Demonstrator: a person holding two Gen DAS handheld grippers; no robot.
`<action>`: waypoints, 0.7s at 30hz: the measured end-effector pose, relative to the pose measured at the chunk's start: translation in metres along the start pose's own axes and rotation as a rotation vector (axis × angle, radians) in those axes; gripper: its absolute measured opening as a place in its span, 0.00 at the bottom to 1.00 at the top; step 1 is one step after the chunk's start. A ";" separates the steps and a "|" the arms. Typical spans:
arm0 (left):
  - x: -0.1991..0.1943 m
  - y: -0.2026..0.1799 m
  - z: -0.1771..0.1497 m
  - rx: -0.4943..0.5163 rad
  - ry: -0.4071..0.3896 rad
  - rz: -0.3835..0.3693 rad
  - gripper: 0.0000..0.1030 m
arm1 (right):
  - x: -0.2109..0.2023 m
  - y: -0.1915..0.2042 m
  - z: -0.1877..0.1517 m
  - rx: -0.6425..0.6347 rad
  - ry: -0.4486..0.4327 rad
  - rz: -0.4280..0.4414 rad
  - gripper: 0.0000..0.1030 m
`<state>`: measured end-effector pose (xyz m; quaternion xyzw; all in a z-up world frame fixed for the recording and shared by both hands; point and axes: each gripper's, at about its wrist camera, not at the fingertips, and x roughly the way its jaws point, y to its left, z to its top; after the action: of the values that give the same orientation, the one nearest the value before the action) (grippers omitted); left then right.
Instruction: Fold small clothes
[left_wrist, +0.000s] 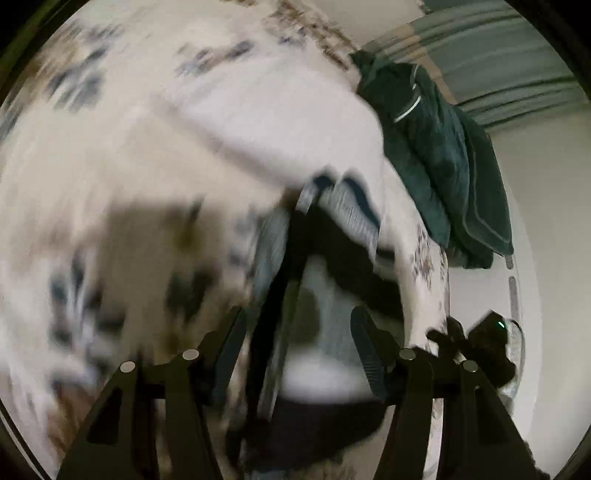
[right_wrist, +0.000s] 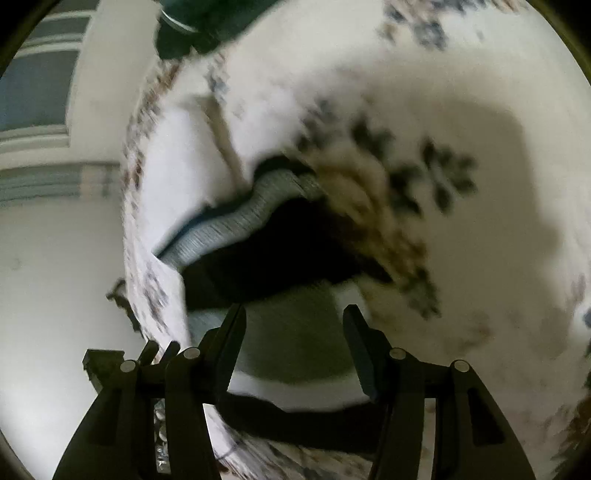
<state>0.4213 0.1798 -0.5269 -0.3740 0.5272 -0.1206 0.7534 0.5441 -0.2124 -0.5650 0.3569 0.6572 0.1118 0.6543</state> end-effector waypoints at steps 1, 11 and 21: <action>-0.005 0.008 -0.018 -0.035 0.012 -0.017 0.54 | 0.001 -0.008 -0.002 0.003 0.011 -0.002 0.63; 0.036 0.005 -0.156 -0.232 0.119 -0.220 0.80 | 0.070 -0.036 0.057 -0.051 0.229 0.227 0.81; 0.103 -0.002 -0.143 -0.378 -0.063 -0.176 0.80 | 0.126 -0.007 0.084 -0.186 0.437 0.241 0.85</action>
<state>0.3380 0.0568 -0.6221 -0.5568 0.4820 -0.0730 0.6726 0.6346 -0.1664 -0.6774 0.3384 0.7225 0.3234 0.5089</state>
